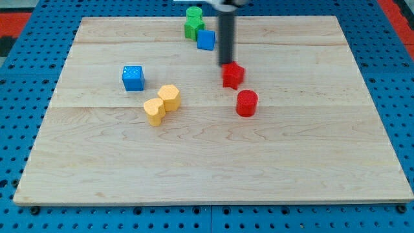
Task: Move the red star towards right center of the board
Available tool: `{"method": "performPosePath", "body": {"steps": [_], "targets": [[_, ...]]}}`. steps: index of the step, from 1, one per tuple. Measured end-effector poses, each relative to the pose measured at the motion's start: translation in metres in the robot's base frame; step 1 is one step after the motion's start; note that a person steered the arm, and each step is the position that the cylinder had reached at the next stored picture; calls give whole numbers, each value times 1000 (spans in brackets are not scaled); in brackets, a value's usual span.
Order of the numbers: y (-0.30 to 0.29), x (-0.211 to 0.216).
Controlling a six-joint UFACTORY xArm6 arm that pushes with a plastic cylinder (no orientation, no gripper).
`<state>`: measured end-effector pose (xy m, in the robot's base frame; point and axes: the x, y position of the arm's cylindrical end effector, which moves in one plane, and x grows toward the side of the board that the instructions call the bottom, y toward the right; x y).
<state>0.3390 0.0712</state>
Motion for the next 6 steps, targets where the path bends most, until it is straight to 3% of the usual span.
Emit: {"method": "performPosePath", "body": {"steps": [2,3,4,6], "targets": [[-45,7],[-40,15],[-52,40],[33,32]]}}
